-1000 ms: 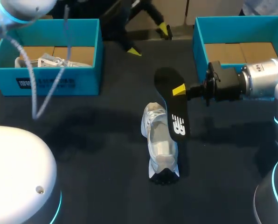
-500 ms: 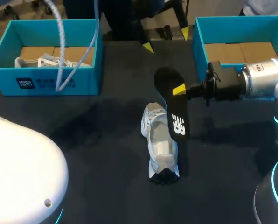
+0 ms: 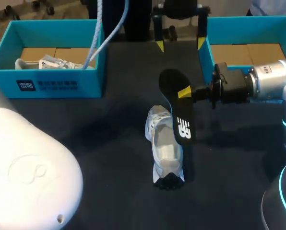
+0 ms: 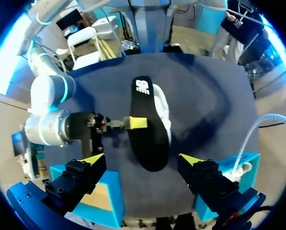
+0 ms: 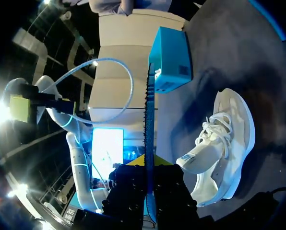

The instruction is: Take the shoe out of the shoebox, open the shoe tongue, remove and reinsert the insole, then place the shoe into the shoebox

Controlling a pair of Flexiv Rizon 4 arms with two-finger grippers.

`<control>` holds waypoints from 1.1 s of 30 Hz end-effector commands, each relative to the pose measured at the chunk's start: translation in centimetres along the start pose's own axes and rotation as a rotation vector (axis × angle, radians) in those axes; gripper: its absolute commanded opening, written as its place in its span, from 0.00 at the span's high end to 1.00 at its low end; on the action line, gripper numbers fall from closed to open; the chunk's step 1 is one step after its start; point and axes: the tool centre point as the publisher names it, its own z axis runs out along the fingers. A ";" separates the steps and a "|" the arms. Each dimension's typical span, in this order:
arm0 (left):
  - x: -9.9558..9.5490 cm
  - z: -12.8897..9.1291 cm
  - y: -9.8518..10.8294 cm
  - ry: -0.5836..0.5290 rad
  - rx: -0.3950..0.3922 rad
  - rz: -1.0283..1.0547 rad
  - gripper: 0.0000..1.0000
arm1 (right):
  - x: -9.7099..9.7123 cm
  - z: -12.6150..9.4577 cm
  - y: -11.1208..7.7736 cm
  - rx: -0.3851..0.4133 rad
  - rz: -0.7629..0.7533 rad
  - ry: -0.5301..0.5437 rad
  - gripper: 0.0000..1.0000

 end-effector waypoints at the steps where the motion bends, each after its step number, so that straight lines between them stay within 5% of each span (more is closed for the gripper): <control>1: 0.6 -0.2 -0.5 0.087 -0.035 -0.010 0.00 | 0.0 0.2 0.0 -0.002 0.000 -0.002 1.00; 12: 4.2 1.1 -0.5 -0.101 -0.032 -0.146 0.00 | 0.0 0.2 0.0 -0.002 0.000 -0.002 1.00; 16: 5.7 1.6 -1.5 -0.258 -0.026 -0.204 0.00 | 0.0 0.2 0.0 -0.002 0.000 -0.002 1.00; 21: 7.4 1.8 -3.6 -0.511 0.085 -0.186 0.00 | 0.0 0.2 0.0 -0.002 0.000 -0.002 1.00; 33: 7.4 1.8 -3.6 -0.511 0.085 -0.186 0.00 | 0.0 0.2 0.0 -0.002 0.000 -0.002 1.00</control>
